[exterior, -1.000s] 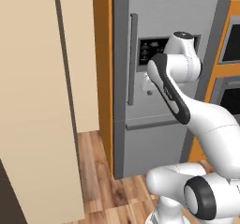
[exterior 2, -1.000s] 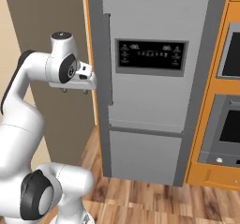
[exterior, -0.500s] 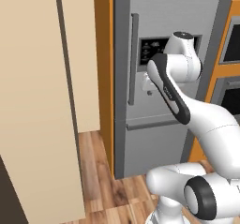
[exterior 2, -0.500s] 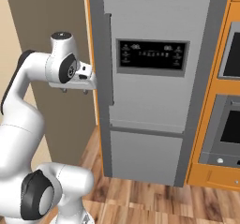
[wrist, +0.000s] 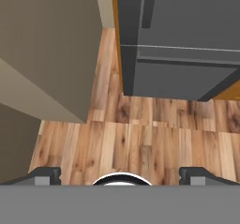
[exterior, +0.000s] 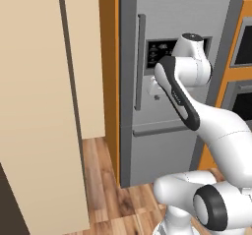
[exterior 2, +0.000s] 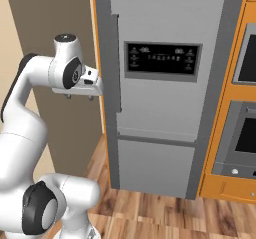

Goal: Retrieve the fish from the fridge and place it on the saucepan with marinade on the stove.

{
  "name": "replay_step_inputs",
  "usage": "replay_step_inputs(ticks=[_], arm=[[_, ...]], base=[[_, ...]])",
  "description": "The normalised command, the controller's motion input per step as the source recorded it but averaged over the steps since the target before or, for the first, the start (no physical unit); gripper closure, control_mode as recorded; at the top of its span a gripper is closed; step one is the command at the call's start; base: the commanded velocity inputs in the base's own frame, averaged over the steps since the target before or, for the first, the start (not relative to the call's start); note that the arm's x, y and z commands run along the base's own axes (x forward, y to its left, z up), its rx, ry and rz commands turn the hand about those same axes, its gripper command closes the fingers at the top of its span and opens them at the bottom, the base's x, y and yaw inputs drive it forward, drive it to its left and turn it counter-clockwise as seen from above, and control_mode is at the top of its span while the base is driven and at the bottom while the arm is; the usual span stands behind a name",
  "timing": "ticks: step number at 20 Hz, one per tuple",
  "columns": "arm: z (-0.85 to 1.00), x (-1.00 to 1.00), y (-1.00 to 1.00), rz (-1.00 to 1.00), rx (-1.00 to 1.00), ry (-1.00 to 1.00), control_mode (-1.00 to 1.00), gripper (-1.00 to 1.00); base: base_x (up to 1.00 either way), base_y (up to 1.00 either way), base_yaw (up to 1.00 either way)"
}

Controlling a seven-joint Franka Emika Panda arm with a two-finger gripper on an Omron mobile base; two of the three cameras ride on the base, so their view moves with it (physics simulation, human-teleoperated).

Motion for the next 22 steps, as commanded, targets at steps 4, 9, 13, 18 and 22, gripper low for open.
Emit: replay_step_inputs(ticks=[4,9,13,18,22], arm=[[0.0,0.0,0.0,0.0,0.0,-0.01,-1.0,-1.0],[0.0,0.0,-0.06,0.01,0.02,-0.36,-1.0,-1.0],[0.02,0.06,-0.09,0.0,0.0,-0.61,-1.0,-1.0],[0.04,0.64,-0.11,0.0,0.06,-0.51,-1.0,-1.0],[0.0,0.76,-0.16,0.0,0.18,-0.4,-1.0,-1.0]], base=[[0.0,0.0,0.0],[0.0,0.0,0.0],[0.0,0.0,0.0],[0.0,0.0,0.0],[0.0,0.0,0.0]])
